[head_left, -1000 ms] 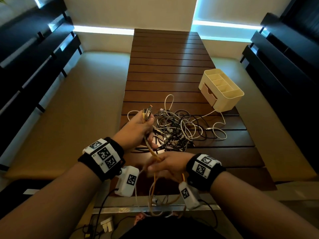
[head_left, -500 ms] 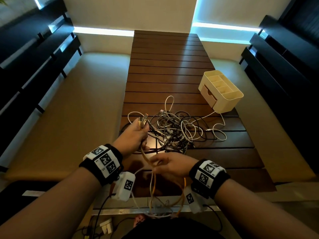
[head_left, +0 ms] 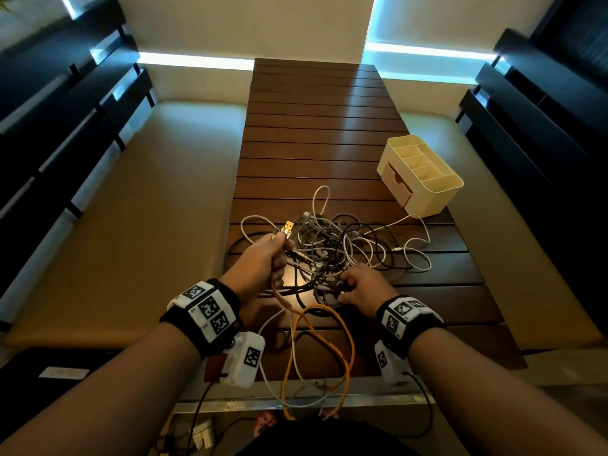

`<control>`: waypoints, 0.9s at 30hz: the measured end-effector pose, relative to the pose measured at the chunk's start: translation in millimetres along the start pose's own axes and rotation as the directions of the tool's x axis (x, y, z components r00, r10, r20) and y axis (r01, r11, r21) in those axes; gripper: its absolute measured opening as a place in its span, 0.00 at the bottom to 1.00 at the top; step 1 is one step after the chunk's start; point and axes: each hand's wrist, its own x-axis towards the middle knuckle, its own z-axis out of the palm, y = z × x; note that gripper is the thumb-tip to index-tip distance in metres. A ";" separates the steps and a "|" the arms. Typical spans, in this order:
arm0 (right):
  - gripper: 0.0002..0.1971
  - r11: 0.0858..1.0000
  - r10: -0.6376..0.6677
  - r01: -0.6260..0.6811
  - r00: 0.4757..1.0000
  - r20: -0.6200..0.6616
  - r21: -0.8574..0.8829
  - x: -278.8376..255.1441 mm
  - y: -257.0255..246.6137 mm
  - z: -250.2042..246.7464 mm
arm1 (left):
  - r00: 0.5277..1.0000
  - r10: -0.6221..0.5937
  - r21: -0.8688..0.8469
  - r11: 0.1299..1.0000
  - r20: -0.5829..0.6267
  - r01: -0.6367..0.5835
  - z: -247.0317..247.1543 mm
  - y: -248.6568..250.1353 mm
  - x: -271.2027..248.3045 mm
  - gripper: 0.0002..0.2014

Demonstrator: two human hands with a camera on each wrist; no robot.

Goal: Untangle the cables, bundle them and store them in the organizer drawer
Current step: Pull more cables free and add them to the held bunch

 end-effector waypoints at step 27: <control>0.26 0.951 0.164 -0.043 0.910 -0.382 0.305 31.7 -5.3 -51.9 | 0.993 0.108 -0.104 0.988 -0.050 -0.113 0.6 11.4 12.3 0.15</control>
